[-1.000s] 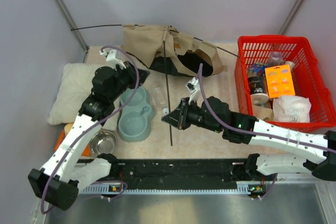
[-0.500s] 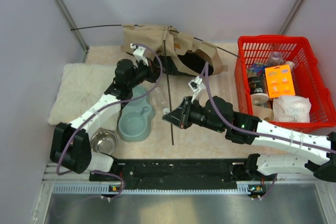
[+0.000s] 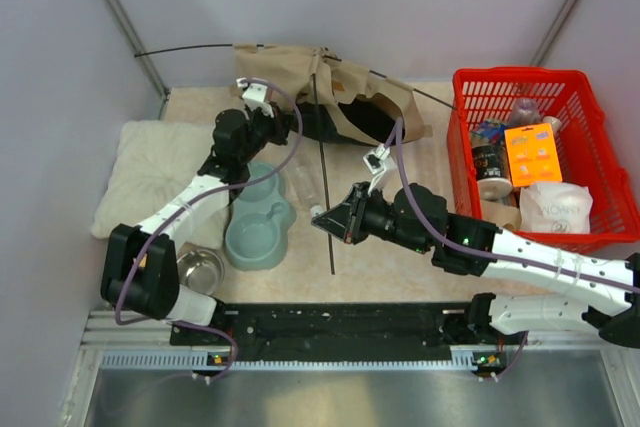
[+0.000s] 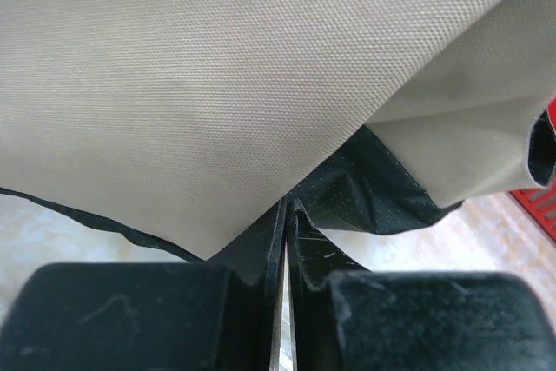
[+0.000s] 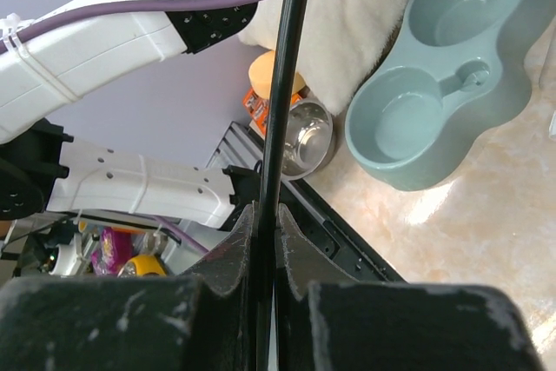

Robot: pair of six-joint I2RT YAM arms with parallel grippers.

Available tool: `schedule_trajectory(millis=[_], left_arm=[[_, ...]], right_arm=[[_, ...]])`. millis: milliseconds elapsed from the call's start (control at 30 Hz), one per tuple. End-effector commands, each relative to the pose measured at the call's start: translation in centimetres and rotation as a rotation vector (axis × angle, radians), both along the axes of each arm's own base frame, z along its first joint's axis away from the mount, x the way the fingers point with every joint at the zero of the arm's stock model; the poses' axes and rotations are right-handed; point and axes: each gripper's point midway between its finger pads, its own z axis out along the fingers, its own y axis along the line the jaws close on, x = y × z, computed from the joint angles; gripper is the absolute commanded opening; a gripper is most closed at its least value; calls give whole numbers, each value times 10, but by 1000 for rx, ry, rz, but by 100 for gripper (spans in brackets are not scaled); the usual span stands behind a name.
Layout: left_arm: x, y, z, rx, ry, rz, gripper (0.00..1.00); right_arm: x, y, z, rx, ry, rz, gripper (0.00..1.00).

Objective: Set up the pet tent

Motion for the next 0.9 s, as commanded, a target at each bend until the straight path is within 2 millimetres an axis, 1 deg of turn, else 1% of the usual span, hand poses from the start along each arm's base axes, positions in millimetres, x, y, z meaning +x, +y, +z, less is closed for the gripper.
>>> schedule_trajectory(millis=[0, 100, 133, 167, 200, 333, 433, 500, 533, 567, 600, 700, 800, 833, 867], left_arm=[[18, 6, 38, -12, -162, 29, 8], [20, 1, 39, -1, -193, -10, 9], [18, -3, 40, 4, -215, -36, 8], [17, -4, 45, -2, -246, -47, 8], [15, -5, 46, -11, -259, -53, 8], [2, -9, 50, -44, -276, -92, 9], [-18, -16, 60, -96, -289, -166, 10], [-34, -22, 72, -155, -325, -223, 12], [-38, -23, 75, -177, -340, -238, 13], [-38, -23, 77, -186, -360, -235, 14], [-35, -21, 78, -186, -372, -219, 16], [-12, -12, 72, -148, -377, -125, 25], [15, 13, 65, -114, -337, 66, 48], [20, 20, 63, -96, -327, 109, 52], [24, 25, 59, -76, -312, 142, 53]], right_arm=[[15, -9, 40, 94, -56, -88, 0], [13, -8, 50, 115, -33, -86, 0], [13, -7, 53, 117, -18, -88, 0], [12, -6, 55, 119, -4, -85, 0], [12, -6, 61, 132, 11, -87, 0], [12, -6, 77, 185, 56, -102, 0], [11, -10, 84, 214, 84, -115, 0], [10, -12, 87, 220, 93, -116, 0], [10, -11, 88, 223, 95, -113, 0], [9, -11, 89, 227, 96, -112, 0], [9, -11, 89, 227, 100, -108, 0], [8, -10, 87, 226, 105, -104, 0], [8, -11, 86, 226, 108, -104, 0], [8, -11, 85, 226, 110, -104, 0], [8, -11, 86, 228, 108, -104, 0]])
